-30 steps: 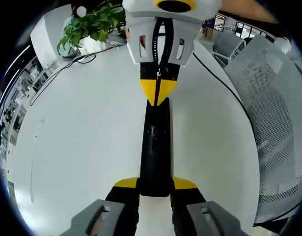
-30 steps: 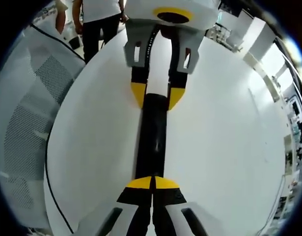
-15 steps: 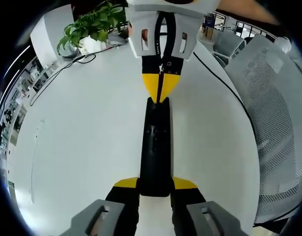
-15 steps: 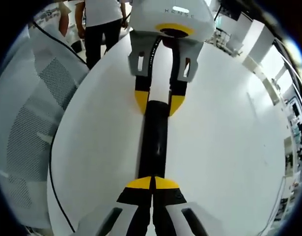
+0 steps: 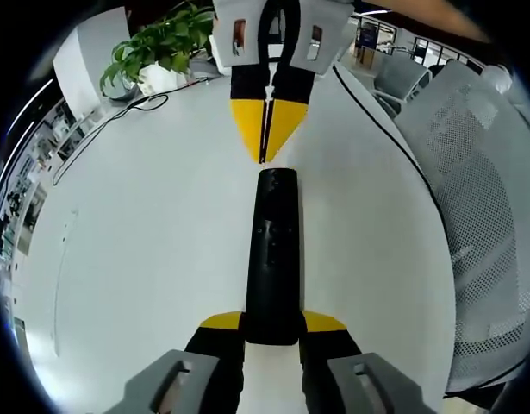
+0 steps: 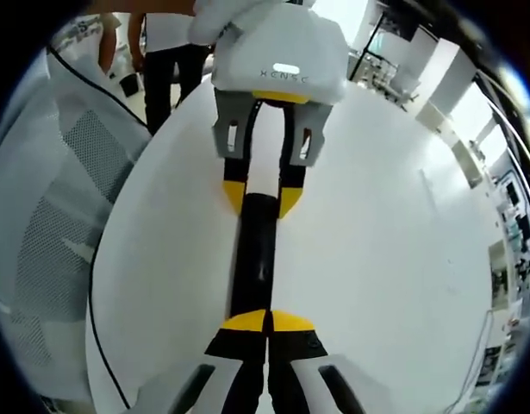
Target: Press the specified remote control buttons in sequence, fully releasing each button before pressing the next.
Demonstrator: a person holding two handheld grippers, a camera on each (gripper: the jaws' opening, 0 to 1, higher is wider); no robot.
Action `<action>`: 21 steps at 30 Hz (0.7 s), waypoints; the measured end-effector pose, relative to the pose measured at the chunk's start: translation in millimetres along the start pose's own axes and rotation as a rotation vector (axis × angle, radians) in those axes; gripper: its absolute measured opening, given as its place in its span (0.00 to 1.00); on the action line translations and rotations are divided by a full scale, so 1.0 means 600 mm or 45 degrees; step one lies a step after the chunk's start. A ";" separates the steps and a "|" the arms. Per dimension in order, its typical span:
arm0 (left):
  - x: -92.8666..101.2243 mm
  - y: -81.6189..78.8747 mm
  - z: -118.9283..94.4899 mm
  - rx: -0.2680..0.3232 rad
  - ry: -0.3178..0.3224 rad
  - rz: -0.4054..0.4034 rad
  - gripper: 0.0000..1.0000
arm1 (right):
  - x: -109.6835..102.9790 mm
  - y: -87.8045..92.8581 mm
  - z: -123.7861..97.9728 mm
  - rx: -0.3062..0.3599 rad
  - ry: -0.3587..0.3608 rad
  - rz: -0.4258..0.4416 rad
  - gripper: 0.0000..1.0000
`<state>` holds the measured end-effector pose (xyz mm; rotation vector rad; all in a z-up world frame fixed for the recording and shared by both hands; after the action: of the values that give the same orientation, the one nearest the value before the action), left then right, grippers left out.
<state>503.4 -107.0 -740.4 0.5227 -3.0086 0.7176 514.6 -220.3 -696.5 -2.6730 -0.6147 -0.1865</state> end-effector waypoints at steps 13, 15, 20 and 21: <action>-0.001 0.001 0.000 0.013 0.003 -0.002 0.23 | -0.011 -0.010 0.033 0.024 -0.032 0.018 0.00; -0.001 0.001 0.000 0.015 0.003 -0.002 0.23 | -0.011 -0.010 0.037 0.026 -0.033 0.017 0.00; -0.001 0.001 0.000 0.017 0.006 -0.001 0.23 | -0.012 -0.010 0.044 0.025 -0.042 0.016 0.00; -0.001 0.001 0.000 0.017 0.007 -0.001 0.23 | -0.012 -0.010 0.045 0.025 -0.044 0.017 0.00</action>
<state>503.8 -106.3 -740.8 0.5212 -3.0009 0.7381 506.8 -207.5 -720.9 -2.6659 -0.6059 -0.1307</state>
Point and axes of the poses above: the point that each gripper's makers call its tool centre point, and the gripper's own axes: z roughly forward along the fingers, x roughly to its right, y roughly out of its underside, the point moved 4 cm from there along -z, roughly backward along the fingers, and after that the axes turned 14 degrees about -z, right-handed, at the moved point
